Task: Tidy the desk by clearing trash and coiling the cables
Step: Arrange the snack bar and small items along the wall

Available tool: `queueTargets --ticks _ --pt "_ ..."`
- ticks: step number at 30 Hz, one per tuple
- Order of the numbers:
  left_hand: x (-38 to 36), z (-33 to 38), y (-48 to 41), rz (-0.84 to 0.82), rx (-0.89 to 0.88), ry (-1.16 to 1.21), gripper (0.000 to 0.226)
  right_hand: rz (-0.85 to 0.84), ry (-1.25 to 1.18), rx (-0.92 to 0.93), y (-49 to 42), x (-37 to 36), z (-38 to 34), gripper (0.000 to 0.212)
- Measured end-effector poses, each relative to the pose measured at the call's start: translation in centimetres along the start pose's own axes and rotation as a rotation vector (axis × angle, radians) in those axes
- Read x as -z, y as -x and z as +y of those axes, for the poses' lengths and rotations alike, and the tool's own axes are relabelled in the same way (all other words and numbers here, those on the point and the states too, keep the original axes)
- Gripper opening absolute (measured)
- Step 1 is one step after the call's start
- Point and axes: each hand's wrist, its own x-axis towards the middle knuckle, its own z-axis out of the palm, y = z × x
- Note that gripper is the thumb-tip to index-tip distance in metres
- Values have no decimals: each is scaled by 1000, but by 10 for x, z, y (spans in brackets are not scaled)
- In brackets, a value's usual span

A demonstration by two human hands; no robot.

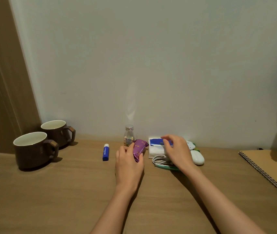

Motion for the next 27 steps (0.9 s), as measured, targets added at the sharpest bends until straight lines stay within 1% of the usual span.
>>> queueTargets --ticks 4,8,12,15,23,25,27 --pt "-6 4 -1 -53 50 -27 53 -16 55 -1 14 0 13 21" --pt "-12 11 -4 -112 68 -19 56 -15 83 18 19 -1 17 25" --pt "-14 12 -10 -201 89 -30 54 -17 120 47 20 -2 18 27" --pt "-17 13 -13 -237 115 -3 54 -19 137 45 20 -2 18 28" --pt "-38 29 -18 -256 168 8 56 -17 156 45 21 -3 19 28" --pt "-37 24 -19 -233 165 -19 55 -15 157 45 21 -3 19 28" --pt "-30 16 -20 -159 134 -40 52 -15 151 42 21 -3 19 27"
